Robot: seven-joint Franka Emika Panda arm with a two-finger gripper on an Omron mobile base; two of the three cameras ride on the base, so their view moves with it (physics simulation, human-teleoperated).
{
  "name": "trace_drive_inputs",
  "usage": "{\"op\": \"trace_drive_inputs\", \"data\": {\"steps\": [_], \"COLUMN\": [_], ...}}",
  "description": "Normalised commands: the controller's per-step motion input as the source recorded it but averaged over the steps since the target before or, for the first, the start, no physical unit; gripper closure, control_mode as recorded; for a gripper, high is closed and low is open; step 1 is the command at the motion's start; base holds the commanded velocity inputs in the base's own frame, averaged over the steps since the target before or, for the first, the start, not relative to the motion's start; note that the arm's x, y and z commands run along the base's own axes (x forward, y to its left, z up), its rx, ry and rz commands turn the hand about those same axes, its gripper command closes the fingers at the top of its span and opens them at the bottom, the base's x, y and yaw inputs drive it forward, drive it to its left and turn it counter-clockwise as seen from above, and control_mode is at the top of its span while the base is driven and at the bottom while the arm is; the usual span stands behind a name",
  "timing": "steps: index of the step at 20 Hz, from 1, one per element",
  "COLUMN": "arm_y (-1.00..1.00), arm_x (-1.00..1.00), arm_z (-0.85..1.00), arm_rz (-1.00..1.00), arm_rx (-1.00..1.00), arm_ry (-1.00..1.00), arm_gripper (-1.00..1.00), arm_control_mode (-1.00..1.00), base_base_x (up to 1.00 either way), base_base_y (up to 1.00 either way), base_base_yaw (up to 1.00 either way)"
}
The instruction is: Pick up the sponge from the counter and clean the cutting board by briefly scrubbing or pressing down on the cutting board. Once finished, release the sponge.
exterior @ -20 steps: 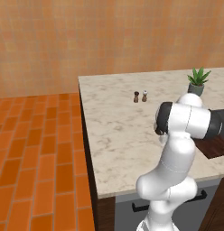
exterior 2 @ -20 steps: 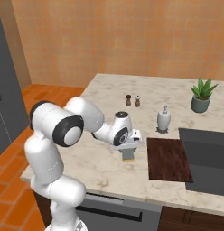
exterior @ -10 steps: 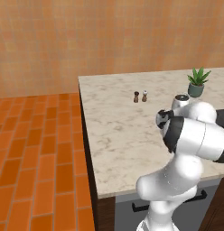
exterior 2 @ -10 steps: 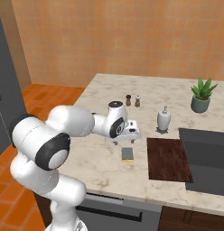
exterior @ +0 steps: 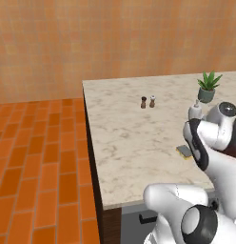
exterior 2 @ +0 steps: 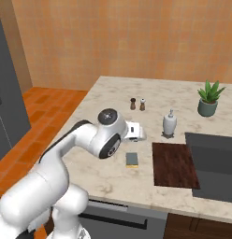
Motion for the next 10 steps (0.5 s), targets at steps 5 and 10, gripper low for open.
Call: {"op": "trace_drive_inputs", "data": {"steps": [5, 10], "arm_y": [0.35, 1.00], "arm_x": [-1.00, -1.00], "arm_z": [1.00, 1.00], "arm_rz": [-0.01, 0.00], "arm_rx": [0.00, -0.01], "arm_ry": [-0.50, -0.44], "arm_gripper": [-1.00, -1.00], "arm_control_mode": [-1.00, -1.00], "base_base_x": [0.00, 0.00], "base_base_y": [0.00, 0.00], "base_base_yaw": [0.00, 0.00]}}
